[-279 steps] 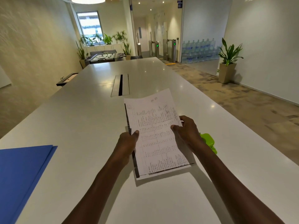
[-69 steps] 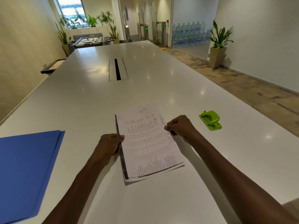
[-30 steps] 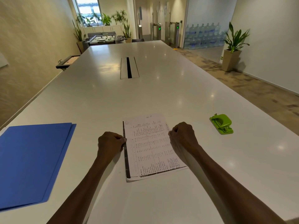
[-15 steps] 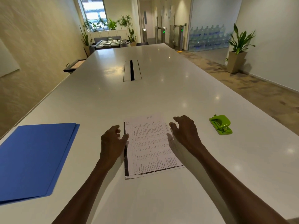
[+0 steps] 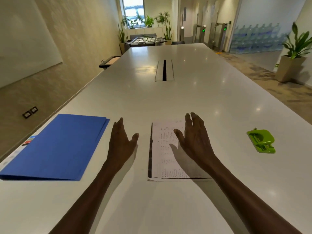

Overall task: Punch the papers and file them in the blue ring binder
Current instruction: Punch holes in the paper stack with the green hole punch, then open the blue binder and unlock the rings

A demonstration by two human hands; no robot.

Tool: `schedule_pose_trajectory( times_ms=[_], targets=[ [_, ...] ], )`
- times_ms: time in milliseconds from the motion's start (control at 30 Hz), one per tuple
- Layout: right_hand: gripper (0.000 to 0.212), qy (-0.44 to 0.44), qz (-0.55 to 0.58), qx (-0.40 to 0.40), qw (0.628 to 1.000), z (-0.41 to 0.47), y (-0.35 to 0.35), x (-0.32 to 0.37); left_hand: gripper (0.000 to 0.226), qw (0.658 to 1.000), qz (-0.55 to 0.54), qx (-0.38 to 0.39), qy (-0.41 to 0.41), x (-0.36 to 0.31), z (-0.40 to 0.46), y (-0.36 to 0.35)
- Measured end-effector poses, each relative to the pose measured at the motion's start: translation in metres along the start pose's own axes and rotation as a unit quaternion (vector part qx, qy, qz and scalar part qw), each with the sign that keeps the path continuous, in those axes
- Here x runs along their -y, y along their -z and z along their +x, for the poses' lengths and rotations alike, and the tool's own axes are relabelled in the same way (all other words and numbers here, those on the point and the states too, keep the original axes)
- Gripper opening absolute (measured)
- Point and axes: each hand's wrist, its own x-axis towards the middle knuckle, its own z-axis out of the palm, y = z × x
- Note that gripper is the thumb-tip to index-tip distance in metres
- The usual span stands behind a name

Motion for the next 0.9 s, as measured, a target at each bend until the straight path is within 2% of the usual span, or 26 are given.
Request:
schedule_pose_trajectory(
  times_ms=[133,300,567,667,833,900],
  targets=[
    [0.070,0.006,0.009,-0.001,1.000,0.003,-0.014,0.039,0.074,0.996,0.084,-0.008,-0.030,0.027,0.017,0.028],
    [0.064,0.001,0.036,0.009,0.999,0.004,-0.048,0.103,0.075,0.986,0.164,0.029,-0.019,0.084,0.044,0.075],
    [0.054,-0.005,0.049,0.018,0.999,-0.001,-0.113,0.187,0.079,0.982,0.143,0.110,-0.052,0.155,0.079,0.133],
    [0.047,0.038,0.057,0.063,0.996,-0.002,-0.131,0.207,0.094,0.975,0.151,0.155,-0.059,0.169,0.079,0.144],
    [0.040,0.135,0.030,0.151,0.979,-0.008,-0.149,0.232,0.144,0.932,0.209,0.282,-0.091,0.185,0.066,0.156],
    [0.040,0.163,0.021,0.174,0.971,-0.011,-0.155,0.239,0.149,0.915,0.221,0.319,-0.111,0.193,0.060,0.160]
  ],
)
